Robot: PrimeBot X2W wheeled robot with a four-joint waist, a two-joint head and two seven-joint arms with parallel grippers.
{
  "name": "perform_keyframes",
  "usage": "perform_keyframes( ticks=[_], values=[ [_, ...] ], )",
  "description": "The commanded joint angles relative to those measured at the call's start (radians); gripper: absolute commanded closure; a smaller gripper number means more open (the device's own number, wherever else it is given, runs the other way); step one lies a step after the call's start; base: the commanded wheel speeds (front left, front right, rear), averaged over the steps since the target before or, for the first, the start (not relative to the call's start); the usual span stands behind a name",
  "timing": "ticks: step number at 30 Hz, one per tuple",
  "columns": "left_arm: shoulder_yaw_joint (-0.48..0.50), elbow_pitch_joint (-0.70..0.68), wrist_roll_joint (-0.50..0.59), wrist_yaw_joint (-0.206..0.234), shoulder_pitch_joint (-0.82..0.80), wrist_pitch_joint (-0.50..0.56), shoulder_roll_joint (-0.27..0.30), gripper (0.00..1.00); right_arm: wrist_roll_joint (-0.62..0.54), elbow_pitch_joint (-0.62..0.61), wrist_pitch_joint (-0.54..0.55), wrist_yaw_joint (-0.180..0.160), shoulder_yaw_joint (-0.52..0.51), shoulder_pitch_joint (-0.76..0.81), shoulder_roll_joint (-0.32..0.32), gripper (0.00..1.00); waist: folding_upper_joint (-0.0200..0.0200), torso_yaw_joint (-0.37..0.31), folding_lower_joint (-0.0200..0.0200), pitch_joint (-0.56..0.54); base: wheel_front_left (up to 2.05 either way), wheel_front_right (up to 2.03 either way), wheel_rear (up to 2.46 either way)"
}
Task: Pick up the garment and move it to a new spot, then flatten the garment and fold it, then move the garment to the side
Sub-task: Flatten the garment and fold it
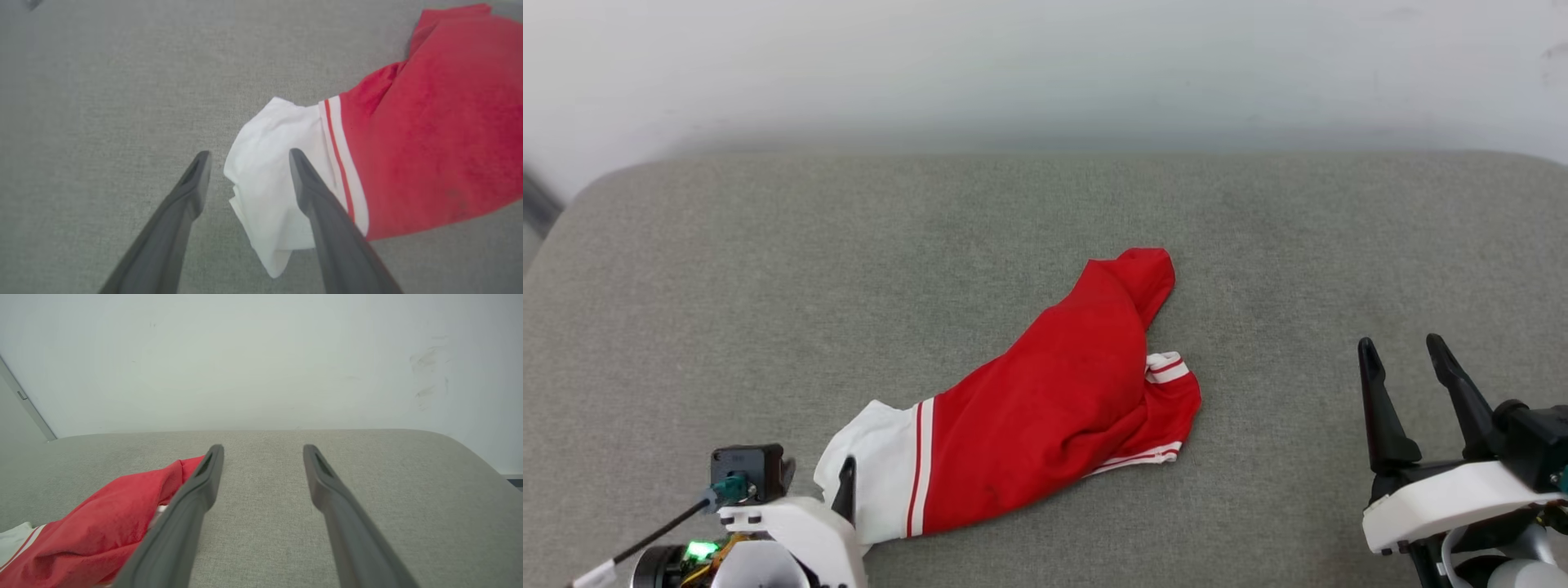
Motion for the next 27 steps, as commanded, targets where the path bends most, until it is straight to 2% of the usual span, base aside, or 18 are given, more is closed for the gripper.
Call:
perform_keyframes(
  ticks=[1,7,11,16,22,27],
  values=[
    [0.002,-0.004,0.007,-0.002,-0.012,-0.044,-0.012,0.00,-0.003,-0.004,0.004,0.000,-0.001,0.015,0.002,0.00,0.0000,0.002,0.0000,-0.014,0.00,0.00,0.00],
    [0.000,-0.026,0.064,-0.016,-0.046,-0.270,-0.038,0.00,-0.010,-0.019,0.022,0.000,0.003,0.035,0.002,0.00,0.0000,0.001,0.0000,-0.050,0.00,0.00,0.00],
    [-0.010,-0.048,0.087,-0.011,-0.054,-0.368,-0.067,0.00,-0.008,-0.029,0.033,0.000,0.001,0.049,0.002,0.00,0.0000,0.001,0.0000,-0.065,0.00,0.00,0.00],
    [-0.018,-0.060,0.096,-0.012,-0.055,-0.418,-0.081,0.00,-0.009,-0.029,0.057,0.000,-0.013,0.056,0.002,0.00,0.0000,0.007,0.0000,-0.073,0.00,0.00,0.00],
    [-0.033,-0.069,0.104,-0.005,-0.067,-0.424,-0.093,0.00,0.006,0.008,0.126,0.000,-0.042,0.029,0.002,0.00,0.0000,0.037,0.0000,-0.059,0.00,0.00,0.00],
    [-0.045,-0.073,0.105,-0.007,-0.091,-0.440,-0.111,0.00,0.039,0.091,0.317,0.000,-0.021,-0.049,0.002,0.00,0.0000,0.087,0.0000,-0.023,0.00,0.00,0.00]
  ],
)
